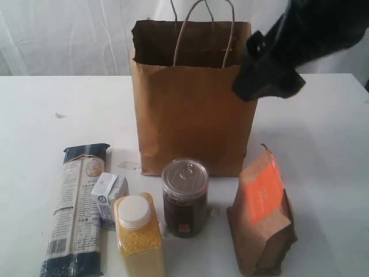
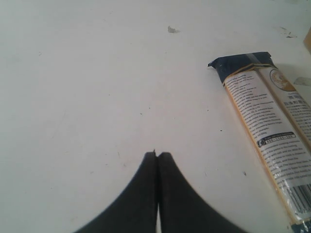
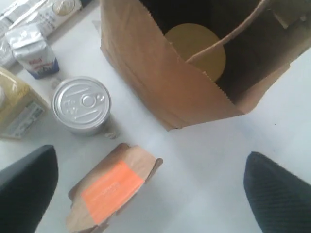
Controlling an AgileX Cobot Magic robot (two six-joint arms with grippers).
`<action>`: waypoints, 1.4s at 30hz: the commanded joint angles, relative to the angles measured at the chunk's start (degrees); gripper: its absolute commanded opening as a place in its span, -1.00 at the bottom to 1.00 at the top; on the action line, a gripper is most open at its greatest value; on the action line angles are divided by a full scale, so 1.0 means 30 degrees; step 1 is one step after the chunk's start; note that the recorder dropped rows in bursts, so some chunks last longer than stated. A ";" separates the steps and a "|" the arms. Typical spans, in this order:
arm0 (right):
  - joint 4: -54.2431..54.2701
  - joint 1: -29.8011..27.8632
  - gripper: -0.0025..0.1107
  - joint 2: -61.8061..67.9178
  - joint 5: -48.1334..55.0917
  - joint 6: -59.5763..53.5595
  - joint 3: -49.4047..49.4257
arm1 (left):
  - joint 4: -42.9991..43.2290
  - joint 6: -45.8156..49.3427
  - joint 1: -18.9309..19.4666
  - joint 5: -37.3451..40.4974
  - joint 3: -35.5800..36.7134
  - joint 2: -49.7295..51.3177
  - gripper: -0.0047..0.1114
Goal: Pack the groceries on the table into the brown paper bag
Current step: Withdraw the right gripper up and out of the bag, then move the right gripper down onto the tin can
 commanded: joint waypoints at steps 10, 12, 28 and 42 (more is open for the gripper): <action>0.0252 -0.0056 0.66 -0.0947 -0.0522 -0.2226 0.3461 | 0.0071 0.0064 0.0010 -0.0007 0.0131 -0.0077 -0.92; 0.0352 -0.0056 0.53 -0.1469 -0.0656 -0.1529 0.3877 | 0.0071 0.0064 0.0010 -0.0007 0.0131 -0.0077 -0.92; 0.0352 -0.0056 0.00 -0.7894 -0.2607 0.7734 0.9660 | 0.0071 0.0064 0.0010 -0.0007 0.0131 -0.0077 -0.92; 0.5633 0.0240 0.35 -0.6841 -0.5420 0.0931 1.1240 | 0.0071 0.0064 0.0010 -0.0007 0.0131 -0.0077 -0.92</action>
